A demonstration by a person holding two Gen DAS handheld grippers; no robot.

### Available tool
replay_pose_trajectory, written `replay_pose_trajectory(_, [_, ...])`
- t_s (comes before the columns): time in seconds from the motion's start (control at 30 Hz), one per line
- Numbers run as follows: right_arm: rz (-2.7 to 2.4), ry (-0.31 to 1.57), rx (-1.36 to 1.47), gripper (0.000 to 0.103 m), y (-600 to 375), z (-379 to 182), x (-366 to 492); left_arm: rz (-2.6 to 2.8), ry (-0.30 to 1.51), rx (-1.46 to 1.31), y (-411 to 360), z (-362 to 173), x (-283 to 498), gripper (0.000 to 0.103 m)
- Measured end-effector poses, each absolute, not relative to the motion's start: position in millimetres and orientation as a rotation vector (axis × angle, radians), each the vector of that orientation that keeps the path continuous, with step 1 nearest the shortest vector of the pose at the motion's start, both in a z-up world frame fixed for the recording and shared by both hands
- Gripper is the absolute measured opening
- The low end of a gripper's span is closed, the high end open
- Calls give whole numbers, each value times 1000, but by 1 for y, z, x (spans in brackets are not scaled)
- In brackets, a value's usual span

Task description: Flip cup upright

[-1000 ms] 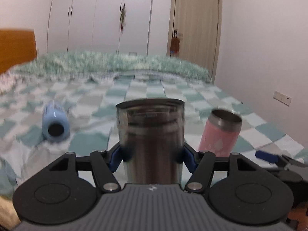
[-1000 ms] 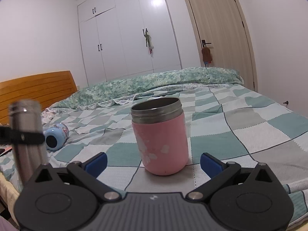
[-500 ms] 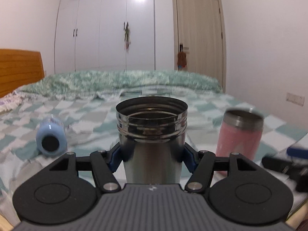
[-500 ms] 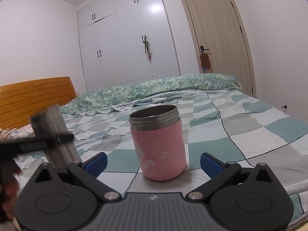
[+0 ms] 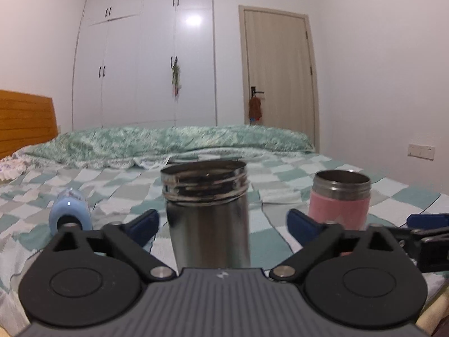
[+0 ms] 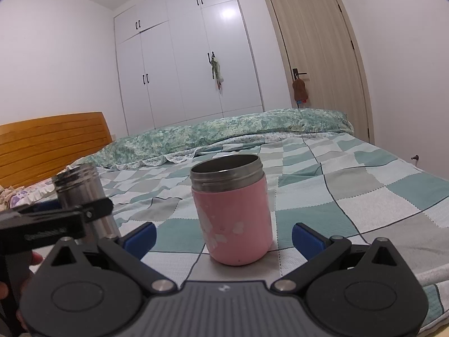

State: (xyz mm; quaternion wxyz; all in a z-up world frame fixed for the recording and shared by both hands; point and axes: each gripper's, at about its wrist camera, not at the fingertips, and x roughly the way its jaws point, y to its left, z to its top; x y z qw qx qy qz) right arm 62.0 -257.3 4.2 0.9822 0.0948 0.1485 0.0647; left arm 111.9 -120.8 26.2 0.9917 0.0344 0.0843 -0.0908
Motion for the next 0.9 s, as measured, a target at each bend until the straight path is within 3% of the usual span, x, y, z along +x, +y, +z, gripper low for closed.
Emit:
replay_pose_trajectory(0.4, [126, 282, 164, 103, -254, 4, 56, -164, 127, 36, -100, 37, 87, 103])
replay_pose_trajectory(0.9, [114, 224, 21, 103, -236, 5, 12, 72, 96, 49, 3, 22, 19, 103])
